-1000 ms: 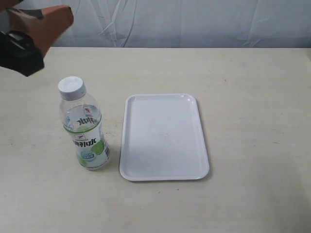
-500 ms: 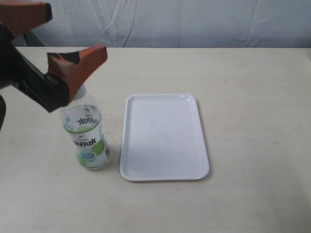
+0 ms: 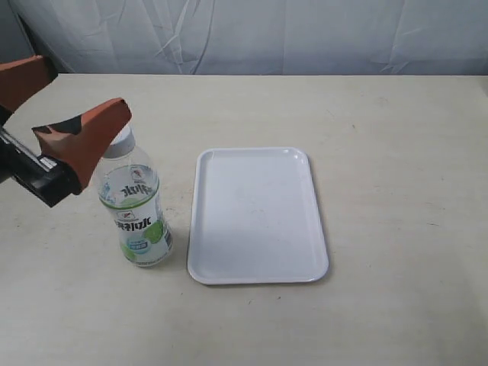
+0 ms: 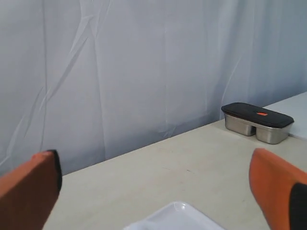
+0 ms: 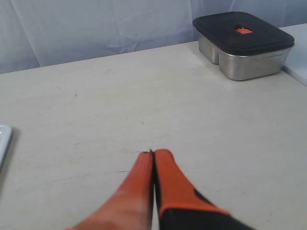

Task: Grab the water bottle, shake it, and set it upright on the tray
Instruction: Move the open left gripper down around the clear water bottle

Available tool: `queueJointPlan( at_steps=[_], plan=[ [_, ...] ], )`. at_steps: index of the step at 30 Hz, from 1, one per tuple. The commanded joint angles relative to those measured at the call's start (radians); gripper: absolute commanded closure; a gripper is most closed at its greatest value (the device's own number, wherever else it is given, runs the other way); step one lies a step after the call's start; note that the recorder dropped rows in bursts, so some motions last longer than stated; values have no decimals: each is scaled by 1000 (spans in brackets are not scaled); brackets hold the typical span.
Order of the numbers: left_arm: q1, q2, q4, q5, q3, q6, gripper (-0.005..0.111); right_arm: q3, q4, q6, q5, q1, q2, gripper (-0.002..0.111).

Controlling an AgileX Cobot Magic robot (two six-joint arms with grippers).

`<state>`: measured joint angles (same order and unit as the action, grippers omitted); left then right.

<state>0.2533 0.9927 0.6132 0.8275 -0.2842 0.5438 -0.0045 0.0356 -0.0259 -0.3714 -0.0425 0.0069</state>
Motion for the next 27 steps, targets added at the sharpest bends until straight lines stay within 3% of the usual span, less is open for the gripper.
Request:
queueJointPlan(
  at_steps=[1, 12, 27],
  plan=[
    [-54, 106, 40, 159, 13, -8, 1, 5, 0, -3, 11, 5, -7, 105],
    [-75, 369, 29, 389, 13, -126, 1, 5, 0, -3, 11, 5, -7, 105],
    [-75, 618, 71, 394, -65, -220, 1, 5, 0, -3, 11, 5, -7, 105]
  ],
)
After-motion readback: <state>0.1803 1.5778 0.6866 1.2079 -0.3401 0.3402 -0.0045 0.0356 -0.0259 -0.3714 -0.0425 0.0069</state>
